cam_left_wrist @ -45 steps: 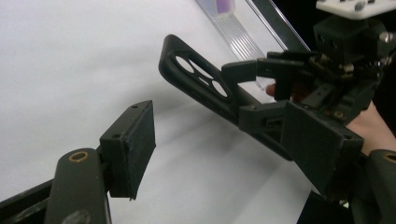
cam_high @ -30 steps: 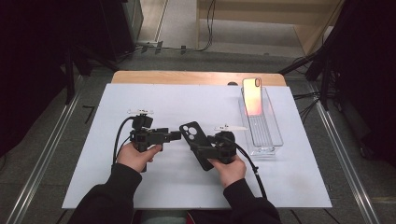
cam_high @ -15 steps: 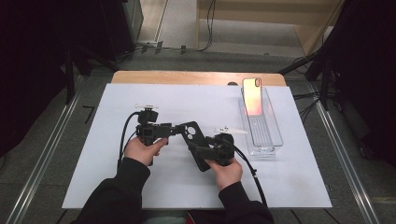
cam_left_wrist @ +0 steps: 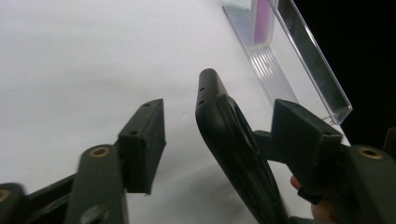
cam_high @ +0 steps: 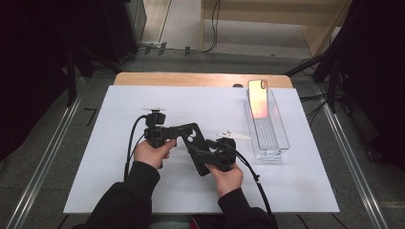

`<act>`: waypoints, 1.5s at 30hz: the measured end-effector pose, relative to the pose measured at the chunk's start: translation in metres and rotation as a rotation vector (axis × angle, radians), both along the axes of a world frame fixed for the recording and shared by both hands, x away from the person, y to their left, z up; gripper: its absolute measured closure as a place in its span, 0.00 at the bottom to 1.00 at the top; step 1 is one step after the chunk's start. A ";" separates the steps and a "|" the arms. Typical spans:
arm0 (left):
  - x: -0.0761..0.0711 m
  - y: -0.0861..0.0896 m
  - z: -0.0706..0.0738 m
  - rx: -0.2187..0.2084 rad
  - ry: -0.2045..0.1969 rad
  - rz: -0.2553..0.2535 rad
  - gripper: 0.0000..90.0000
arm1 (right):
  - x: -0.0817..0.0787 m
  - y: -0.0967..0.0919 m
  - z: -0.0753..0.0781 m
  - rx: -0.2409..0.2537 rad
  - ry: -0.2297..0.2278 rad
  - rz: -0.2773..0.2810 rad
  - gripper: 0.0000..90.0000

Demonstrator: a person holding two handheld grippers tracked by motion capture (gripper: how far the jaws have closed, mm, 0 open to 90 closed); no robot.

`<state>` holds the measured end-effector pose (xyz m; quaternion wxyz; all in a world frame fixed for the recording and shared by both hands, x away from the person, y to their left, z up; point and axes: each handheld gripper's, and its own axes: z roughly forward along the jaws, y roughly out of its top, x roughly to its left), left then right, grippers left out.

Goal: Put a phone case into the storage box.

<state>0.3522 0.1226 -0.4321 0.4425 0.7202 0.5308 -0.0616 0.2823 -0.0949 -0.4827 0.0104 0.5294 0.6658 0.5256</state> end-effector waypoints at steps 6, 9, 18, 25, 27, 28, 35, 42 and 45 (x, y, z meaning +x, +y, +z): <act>0.000 0.001 -0.002 -0.053 0.039 0.022 0.59 | -0.003 0.004 0.000 0.032 -0.007 -0.006 0.15; 0.000 0.003 -0.002 -0.068 0.051 0.031 0.73 | -0.004 0.006 0.000 0.032 -0.012 -0.008 0.15; -0.003 0.003 0.001 -0.148 0.054 0.017 0.84 | -0.004 0.009 -0.002 0.005 -0.046 0.003 0.14; -0.004 0.006 0.004 -0.180 0.066 0.022 0.86 | -0.004 0.009 -0.002 0.001 -0.088 0.014 0.13; -0.004 0.007 0.003 -0.199 0.086 0.019 0.87 | -0.003 0.009 -0.002 -0.007 -0.100 0.023 0.13; -0.004 0.008 0.003 -0.217 0.097 0.019 0.87 | -0.003 0.009 -0.001 -0.017 -0.104 0.028 0.13; -0.005 0.009 0.008 -0.212 0.074 0.022 0.87 | -0.001 0.008 0.006 -0.069 -0.136 0.084 0.10; -0.006 0.014 0.014 -0.199 0.035 0.026 0.87 | 0.004 0.008 0.014 -0.166 -0.113 0.154 0.00; -0.007 0.015 0.017 -0.191 0.003 0.030 0.87 | 0.006 0.006 0.017 -0.198 -0.088 0.189 0.00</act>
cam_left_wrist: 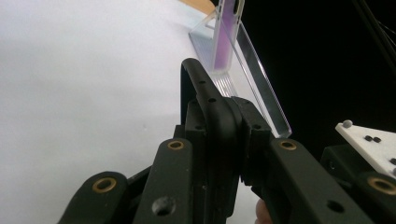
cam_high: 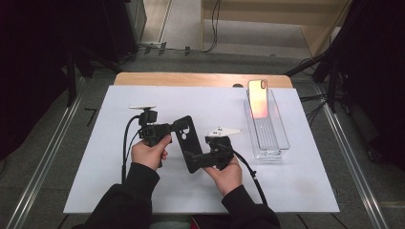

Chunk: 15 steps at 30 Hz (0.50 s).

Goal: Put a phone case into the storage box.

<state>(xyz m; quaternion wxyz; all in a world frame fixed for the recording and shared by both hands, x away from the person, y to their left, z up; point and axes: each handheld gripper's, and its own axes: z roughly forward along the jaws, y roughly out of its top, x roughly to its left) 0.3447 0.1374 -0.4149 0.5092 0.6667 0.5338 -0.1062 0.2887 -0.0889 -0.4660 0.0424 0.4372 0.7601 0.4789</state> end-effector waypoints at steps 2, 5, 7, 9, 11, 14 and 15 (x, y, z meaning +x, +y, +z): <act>-0.002 0.000 0.003 0.015 -0.028 0.001 0.87 | 0.001 -0.002 0.002 -0.008 0.007 0.013 0.00; -0.004 0.000 0.007 0.022 -0.070 0.020 0.87 | 0.003 -0.006 0.003 0.001 0.025 0.023 0.00; -0.006 0.001 0.009 0.022 -0.101 0.023 0.87 | 0.006 -0.008 0.004 0.010 0.045 0.033 0.00; -0.007 0.001 0.010 0.029 -0.124 0.024 0.87 | 0.007 -0.010 0.005 0.007 0.044 0.039 0.00; -0.009 0.001 0.011 0.042 -0.163 0.017 0.87 | 0.007 -0.013 0.007 0.000 0.041 0.045 0.00; -0.010 0.000 0.012 0.045 -0.203 -0.003 0.87 | 0.006 -0.016 0.009 -0.007 0.036 0.058 0.00; -0.012 -0.001 0.012 0.052 -0.217 -0.010 0.87 | 0.006 -0.017 0.009 -0.012 0.036 0.065 0.00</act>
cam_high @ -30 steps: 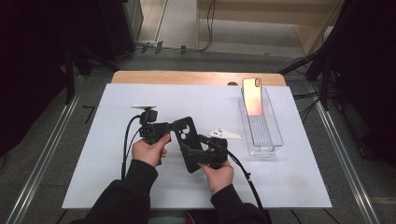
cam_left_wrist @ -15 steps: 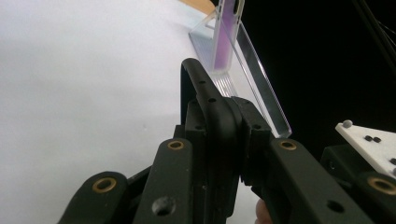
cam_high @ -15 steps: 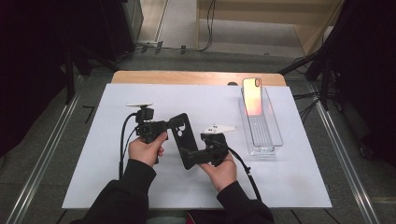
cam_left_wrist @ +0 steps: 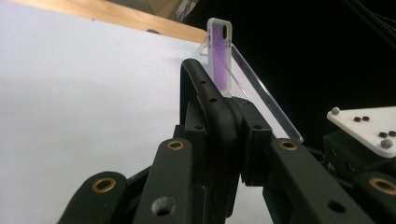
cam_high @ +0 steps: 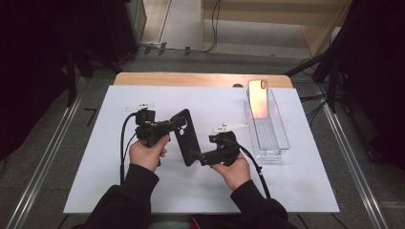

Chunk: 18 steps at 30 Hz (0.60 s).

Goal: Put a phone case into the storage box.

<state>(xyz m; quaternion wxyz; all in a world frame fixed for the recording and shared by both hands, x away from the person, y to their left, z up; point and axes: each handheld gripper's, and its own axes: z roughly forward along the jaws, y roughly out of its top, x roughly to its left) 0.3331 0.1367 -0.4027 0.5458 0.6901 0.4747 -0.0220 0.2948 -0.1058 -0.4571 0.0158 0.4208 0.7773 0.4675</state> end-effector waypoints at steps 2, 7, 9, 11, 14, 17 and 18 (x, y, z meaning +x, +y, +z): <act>-0.001 -0.001 0.000 0.012 -0.023 -0.013 0.87 | -0.001 -0.002 0.000 0.004 0.001 0.033 0.00; -0.005 -0.002 0.000 0.026 -0.073 -0.033 0.87 | -0.008 -0.010 0.000 -0.007 -0.016 0.072 0.00; -0.006 -0.002 0.001 0.030 -0.092 -0.042 0.87 | -0.010 -0.013 -0.001 -0.010 -0.018 0.084 0.00; -0.007 -0.002 0.000 0.041 -0.104 -0.054 0.87 | -0.011 -0.015 -0.003 -0.011 -0.016 0.096 0.00; -0.009 -0.003 0.000 0.056 -0.123 -0.069 0.87 | -0.013 -0.015 -0.006 -0.008 -0.018 0.118 0.00; -0.015 -0.004 0.000 0.059 -0.157 -0.084 0.87 | -0.014 -0.012 -0.007 -0.055 -0.023 0.128 0.00; -0.016 -0.005 0.000 0.062 -0.164 -0.086 0.87 | -0.015 -0.011 -0.006 -0.056 -0.019 0.129 0.00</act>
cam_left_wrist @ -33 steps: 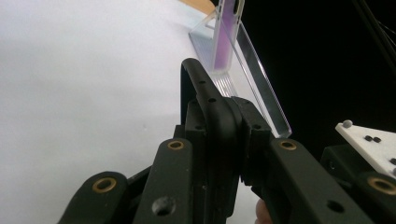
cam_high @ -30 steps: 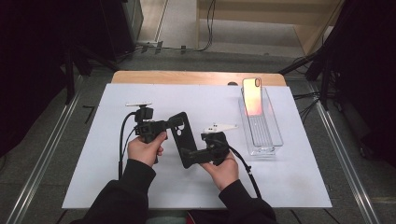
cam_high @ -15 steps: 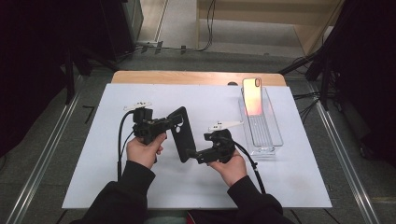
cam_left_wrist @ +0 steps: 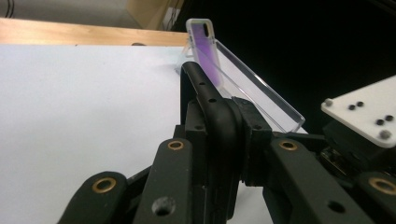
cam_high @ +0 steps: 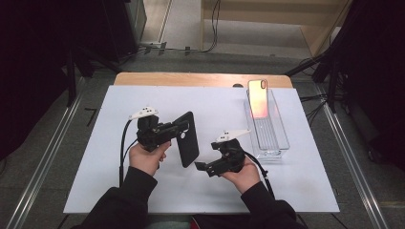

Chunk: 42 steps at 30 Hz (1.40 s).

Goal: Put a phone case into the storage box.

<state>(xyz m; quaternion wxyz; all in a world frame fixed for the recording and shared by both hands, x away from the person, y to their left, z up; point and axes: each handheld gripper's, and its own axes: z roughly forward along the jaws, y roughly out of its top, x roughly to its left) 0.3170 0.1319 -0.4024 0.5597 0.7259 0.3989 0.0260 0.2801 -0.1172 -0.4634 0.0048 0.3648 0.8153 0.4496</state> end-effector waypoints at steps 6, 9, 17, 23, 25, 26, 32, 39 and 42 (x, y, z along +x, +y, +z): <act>-0.006 0.000 0.000 0.002 -0.018 -0.002 0.87 | -0.001 0.002 0.007 0.012 -0.013 -0.018 0.00; -0.010 -0.002 0.000 0.010 -0.035 -0.002 0.87 | -0.002 0.004 0.012 0.008 -0.032 -0.025 0.00; -0.017 -0.009 0.001 0.015 -0.054 -0.017 0.87 | -0.003 0.009 0.025 0.026 -0.068 -0.079 0.00; -0.021 -0.010 -0.001 0.002 -0.050 -0.026 0.87 | 0.002 0.011 0.029 0.059 -0.067 -0.089 0.00; -0.022 -0.011 -0.002 0.005 -0.049 -0.031 0.87 | 0.003 0.012 0.031 0.065 -0.074 -0.088 0.00; -0.023 -0.012 -0.002 0.004 -0.050 -0.028 0.87 | 0.003 0.012 0.031 0.064 -0.078 -0.089 0.00; -0.025 -0.016 -0.002 -0.005 -0.032 -0.038 0.87 | 0.007 0.014 0.033 0.081 -0.075 -0.102 0.00; -0.029 -0.020 -0.003 -0.001 -0.016 -0.053 0.87 | 0.008 0.018 0.033 0.085 -0.071 -0.106 0.00; -0.031 -0.024 -0.003 0.002 -0.006 -0.065 0.87 | 0.008 0.020 0.033 0.086 -0.076 -0.104 0.00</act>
